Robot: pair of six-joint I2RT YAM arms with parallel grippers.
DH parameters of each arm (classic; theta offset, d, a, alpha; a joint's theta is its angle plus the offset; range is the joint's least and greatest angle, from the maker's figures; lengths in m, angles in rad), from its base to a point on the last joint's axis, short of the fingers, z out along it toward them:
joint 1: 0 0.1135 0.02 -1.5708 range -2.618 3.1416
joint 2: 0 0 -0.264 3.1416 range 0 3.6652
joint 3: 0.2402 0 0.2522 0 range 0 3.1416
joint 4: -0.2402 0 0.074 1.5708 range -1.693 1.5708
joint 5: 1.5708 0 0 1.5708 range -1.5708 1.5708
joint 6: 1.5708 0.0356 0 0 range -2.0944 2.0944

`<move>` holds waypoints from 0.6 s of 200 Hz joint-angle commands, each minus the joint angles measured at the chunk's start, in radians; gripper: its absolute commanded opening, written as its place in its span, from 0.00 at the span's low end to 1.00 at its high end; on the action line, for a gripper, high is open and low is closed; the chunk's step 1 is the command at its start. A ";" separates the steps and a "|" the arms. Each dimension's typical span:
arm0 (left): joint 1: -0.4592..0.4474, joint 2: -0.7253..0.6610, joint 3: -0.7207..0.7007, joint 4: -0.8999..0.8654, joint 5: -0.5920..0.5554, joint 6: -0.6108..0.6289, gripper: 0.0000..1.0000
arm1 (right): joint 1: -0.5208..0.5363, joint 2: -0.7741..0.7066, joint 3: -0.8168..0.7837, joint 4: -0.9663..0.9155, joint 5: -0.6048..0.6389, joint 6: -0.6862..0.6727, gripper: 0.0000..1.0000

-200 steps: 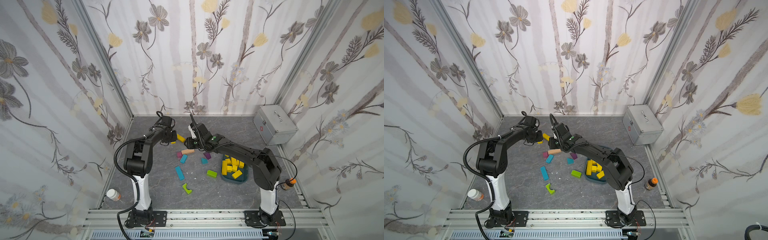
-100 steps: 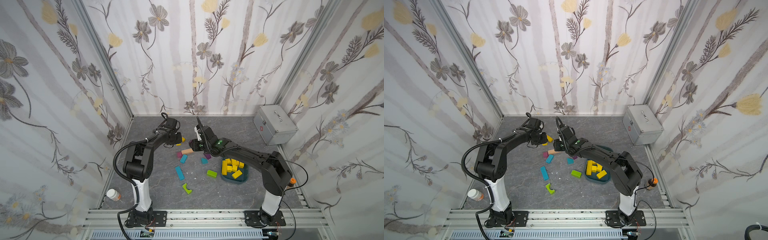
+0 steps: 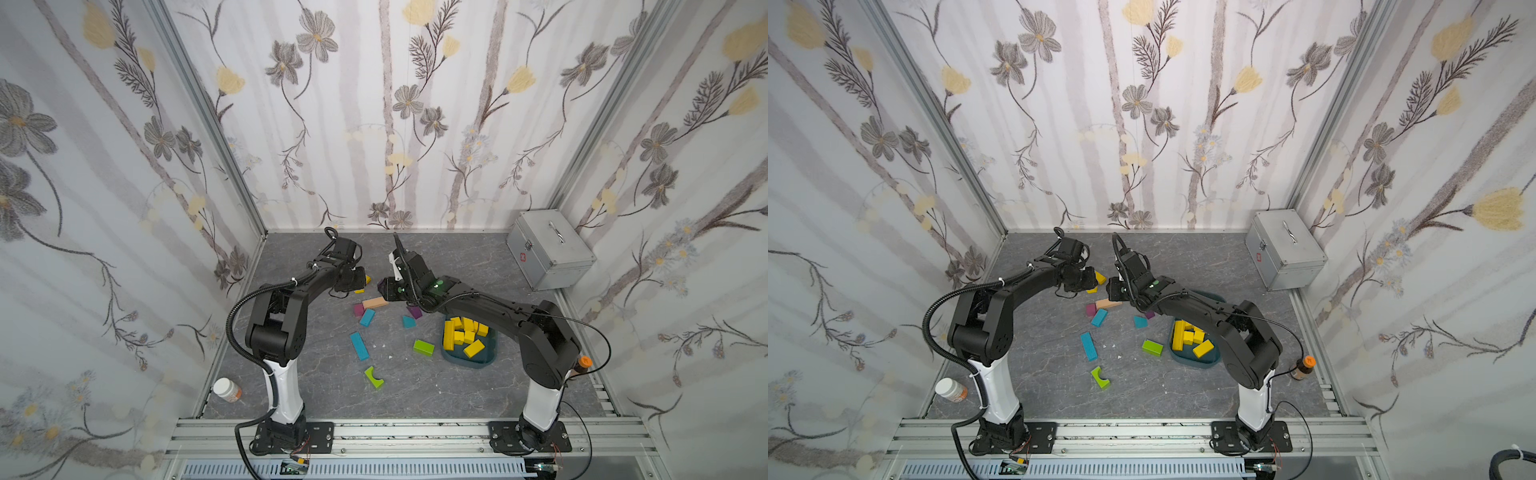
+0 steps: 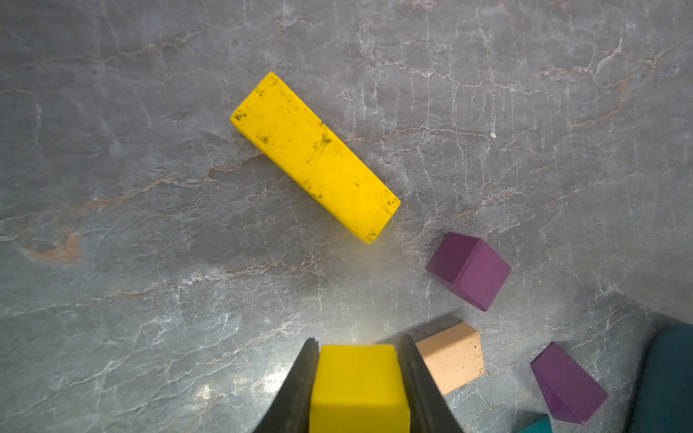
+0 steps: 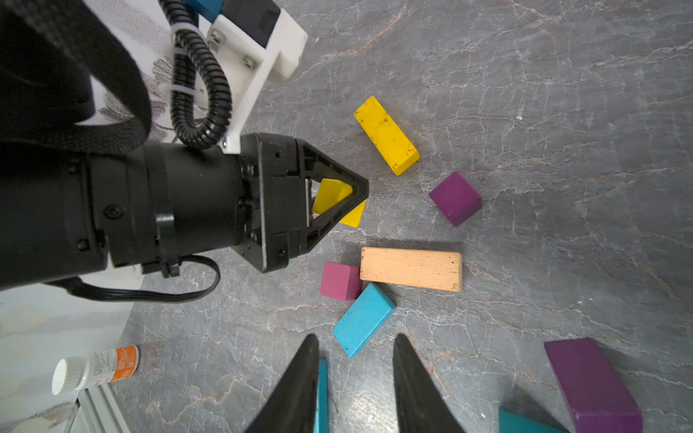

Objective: Pick out the yellow building blocks
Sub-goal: Pick up the building block from the center of the board.

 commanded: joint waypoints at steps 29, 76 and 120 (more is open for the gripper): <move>0.001 -0.052 -0.017 0.012 0.026 0.002 0.27 | -0.001 0.028 0.038 0.038 -0.020 0.017 0.36; -0.030 -0.103 -0.021 0.017 0.034 -0.002 0.27 | -0.010 -0.004 0.021 0.062 0.007 0.047 0.37; -0.068 -0.119 -0.014 0.009 0.040 -0.014 0.27 | -0.011 -0.072 -0.038 0.068 0.056 0.060 0.37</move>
